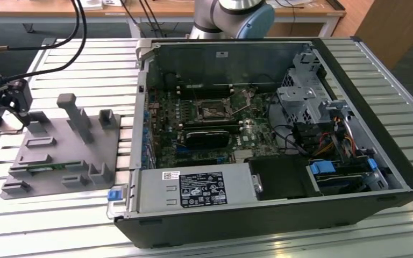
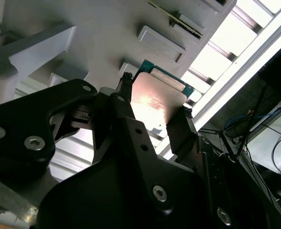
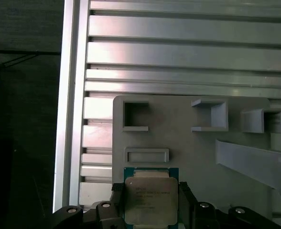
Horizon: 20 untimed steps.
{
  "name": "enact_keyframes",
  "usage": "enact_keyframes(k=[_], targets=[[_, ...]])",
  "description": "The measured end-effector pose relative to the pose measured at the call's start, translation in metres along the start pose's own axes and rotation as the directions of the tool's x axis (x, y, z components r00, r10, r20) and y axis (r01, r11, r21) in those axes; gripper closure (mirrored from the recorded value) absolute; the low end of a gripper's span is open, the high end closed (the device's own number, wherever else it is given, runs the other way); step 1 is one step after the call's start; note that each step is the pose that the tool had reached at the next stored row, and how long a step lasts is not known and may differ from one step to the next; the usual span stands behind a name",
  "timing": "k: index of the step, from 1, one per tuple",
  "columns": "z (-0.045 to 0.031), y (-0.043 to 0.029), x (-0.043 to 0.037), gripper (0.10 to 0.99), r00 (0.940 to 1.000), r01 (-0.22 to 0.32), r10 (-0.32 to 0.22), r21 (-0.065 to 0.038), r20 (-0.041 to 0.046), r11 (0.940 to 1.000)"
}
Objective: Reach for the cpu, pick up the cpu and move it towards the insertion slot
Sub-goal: 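Pick up the cpu and move it towards the insertion slot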
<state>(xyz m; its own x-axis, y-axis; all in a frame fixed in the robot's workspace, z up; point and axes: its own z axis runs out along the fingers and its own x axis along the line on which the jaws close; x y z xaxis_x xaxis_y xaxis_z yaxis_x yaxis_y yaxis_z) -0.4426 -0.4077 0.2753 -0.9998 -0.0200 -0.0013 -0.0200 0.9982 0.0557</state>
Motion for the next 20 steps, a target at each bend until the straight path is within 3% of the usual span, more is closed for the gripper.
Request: enact_keyframes(k=[20], targets=[[-0.0106,0.0011,0.0000,0.545,1.0000,0.000,0.000,0.000,-0.0002,1.0000]])
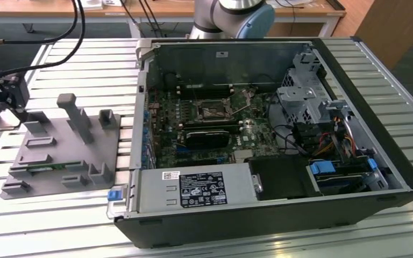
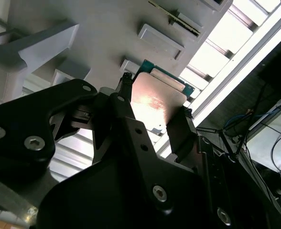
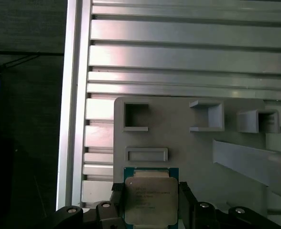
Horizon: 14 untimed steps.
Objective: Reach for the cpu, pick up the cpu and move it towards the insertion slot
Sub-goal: 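Pick up the cpu and move it towards the insertion slot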
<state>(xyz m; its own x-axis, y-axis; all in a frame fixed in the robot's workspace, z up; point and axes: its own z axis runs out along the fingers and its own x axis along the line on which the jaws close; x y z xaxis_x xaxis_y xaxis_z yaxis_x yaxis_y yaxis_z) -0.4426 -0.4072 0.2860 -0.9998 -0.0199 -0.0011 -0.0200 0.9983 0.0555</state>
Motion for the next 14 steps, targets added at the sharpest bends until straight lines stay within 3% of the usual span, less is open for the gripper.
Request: enact_keyframes(k=[14], targets=[[-0.0134,0.0012,0.0000,0.545,1.0000,0.000,0.000,0.000,0.0000,1.0000]])
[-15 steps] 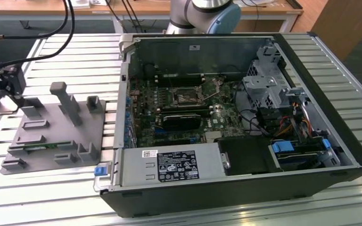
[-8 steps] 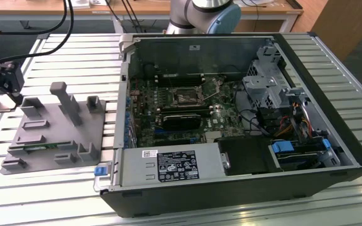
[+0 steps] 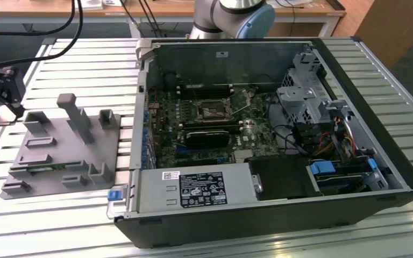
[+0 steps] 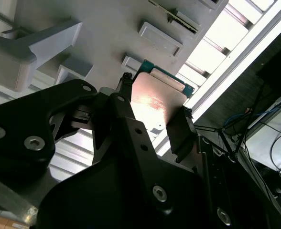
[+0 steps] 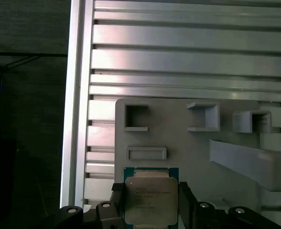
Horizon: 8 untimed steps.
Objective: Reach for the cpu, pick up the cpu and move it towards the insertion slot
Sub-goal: 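Pick up the cpu and move it towards the insertion slot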
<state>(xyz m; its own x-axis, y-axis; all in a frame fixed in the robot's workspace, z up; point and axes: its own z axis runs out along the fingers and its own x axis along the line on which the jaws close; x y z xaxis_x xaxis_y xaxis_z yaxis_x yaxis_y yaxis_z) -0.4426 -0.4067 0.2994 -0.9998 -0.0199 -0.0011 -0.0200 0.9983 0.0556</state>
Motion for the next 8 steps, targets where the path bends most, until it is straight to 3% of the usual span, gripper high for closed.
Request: enact_keyframes(k=[8], targets=[[-0.0076,0.0007,0.0000,0.545,1.0000,0.000,0.000,0.000,0.0000,1.0000]])
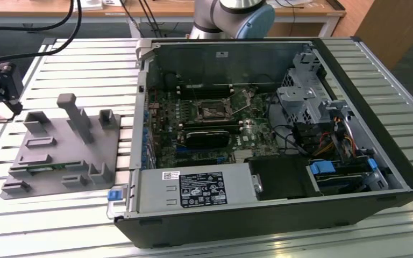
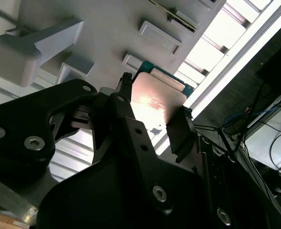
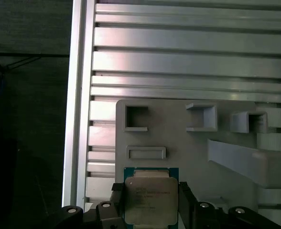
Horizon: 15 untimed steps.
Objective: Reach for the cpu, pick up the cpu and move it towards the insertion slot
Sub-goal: 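Pick up the cpu and move it towards the insertion slot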
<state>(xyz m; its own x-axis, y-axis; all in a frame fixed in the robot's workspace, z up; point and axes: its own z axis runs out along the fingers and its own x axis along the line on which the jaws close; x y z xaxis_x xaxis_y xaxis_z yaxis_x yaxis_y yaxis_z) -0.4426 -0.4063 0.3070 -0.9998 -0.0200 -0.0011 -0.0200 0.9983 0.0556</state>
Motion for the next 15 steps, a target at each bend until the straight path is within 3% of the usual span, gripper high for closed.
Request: enact_keyframes(k=[15], targets=[[-0.0201,0.0017,0.0000,0.545,1.0000,0.000,0.000,0.000,0.0001,1.0000]])
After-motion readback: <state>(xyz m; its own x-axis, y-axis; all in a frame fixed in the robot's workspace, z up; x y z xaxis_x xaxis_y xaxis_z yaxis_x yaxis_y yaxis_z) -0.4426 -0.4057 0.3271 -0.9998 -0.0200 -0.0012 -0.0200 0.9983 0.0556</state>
